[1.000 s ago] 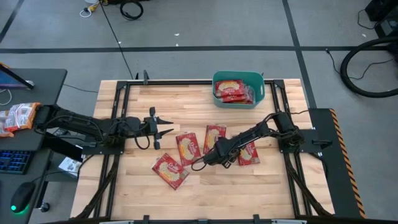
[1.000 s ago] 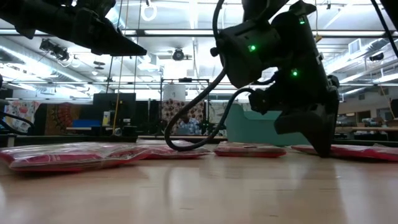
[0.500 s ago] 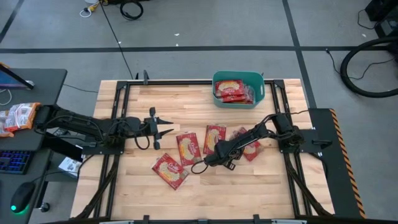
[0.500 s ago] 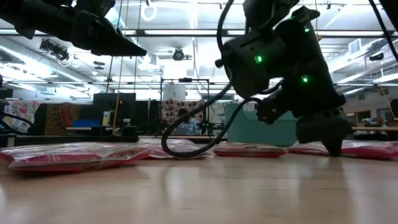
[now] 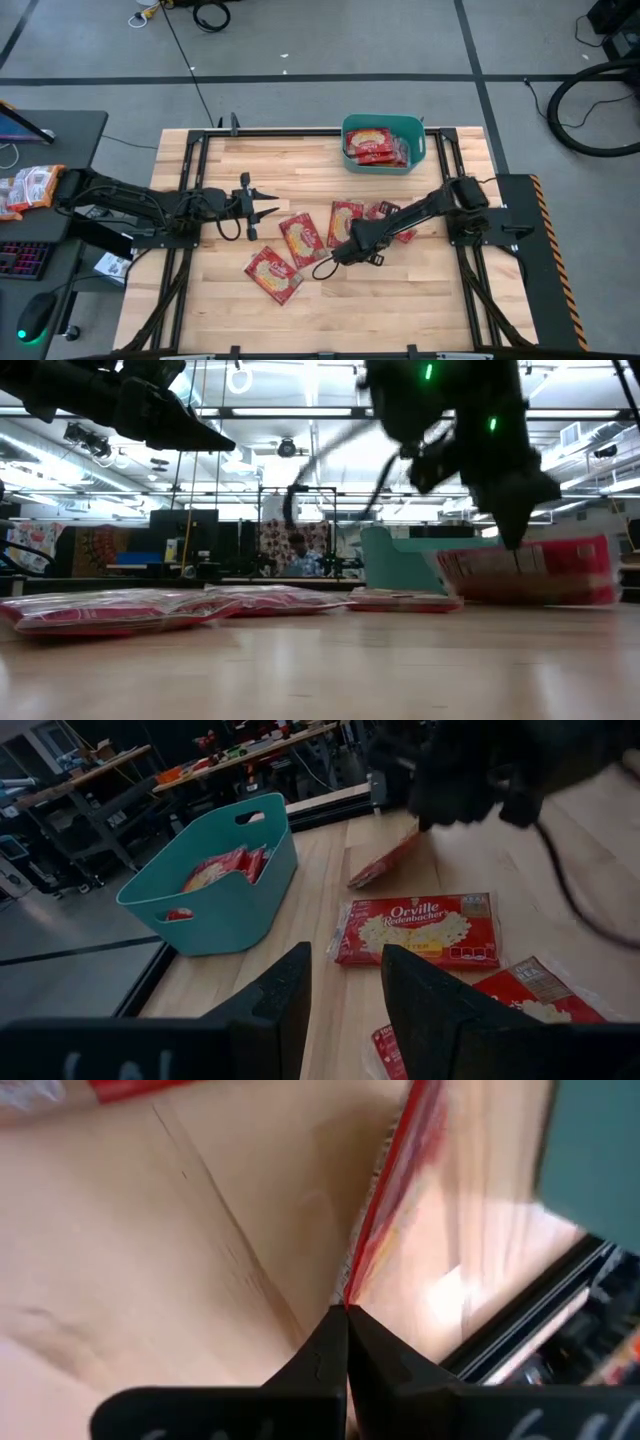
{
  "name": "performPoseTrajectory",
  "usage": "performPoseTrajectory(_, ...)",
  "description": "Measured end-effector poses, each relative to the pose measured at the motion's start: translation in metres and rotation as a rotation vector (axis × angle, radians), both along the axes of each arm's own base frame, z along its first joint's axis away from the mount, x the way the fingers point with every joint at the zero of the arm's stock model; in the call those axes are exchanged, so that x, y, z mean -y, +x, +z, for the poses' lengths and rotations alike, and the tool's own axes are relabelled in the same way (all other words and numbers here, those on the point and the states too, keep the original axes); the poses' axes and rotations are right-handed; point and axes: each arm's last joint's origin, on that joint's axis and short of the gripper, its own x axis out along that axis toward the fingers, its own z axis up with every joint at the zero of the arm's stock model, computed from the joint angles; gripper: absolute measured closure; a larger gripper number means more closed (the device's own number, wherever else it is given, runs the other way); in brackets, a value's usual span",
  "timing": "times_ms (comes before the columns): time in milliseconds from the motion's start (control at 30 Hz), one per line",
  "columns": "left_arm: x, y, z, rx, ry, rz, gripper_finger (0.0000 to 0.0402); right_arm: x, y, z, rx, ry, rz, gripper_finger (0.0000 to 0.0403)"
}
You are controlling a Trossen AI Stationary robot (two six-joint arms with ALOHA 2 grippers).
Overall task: Sort popcorn bags into baskets
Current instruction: Put the popcorn bag into the green bin
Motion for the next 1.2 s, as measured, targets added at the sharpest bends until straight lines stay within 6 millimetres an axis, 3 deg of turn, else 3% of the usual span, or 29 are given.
performPoseTrajectory(300,0.0,0.0,0.001,0.011,-0.001,0.0,0.0272,0.002,-0.018,0.054,0.203,-0.082,0.034,0.04)
performPoseTrajectory(567,0.0,0.0,0.001,0.013,-0.002,0.0,0.0272,0.012,-0.029,0.081,0.305,-0.11,0.012,0.0397)
performPoseTrajectory(800,0.0,0.0,0.001,0.014,-0.004,0.0,0.0272,0.011,-0.019,0.073,0.408,-0.048,-0.052,0.0343)
performPoseTrajectory(1000,0.0,0.0,0.001,0.012,-0.016,0.003,0.0272,0.007,-0.008,0.05,0.511,0.033,-0.078,0.0293)
performPoseTrajectory(1200,0.0,0.0,0.001,0.019,-0.018,0.003,0.0272,0.002,0.0,0.021,0.466,0.115,-0.097,0.0229)
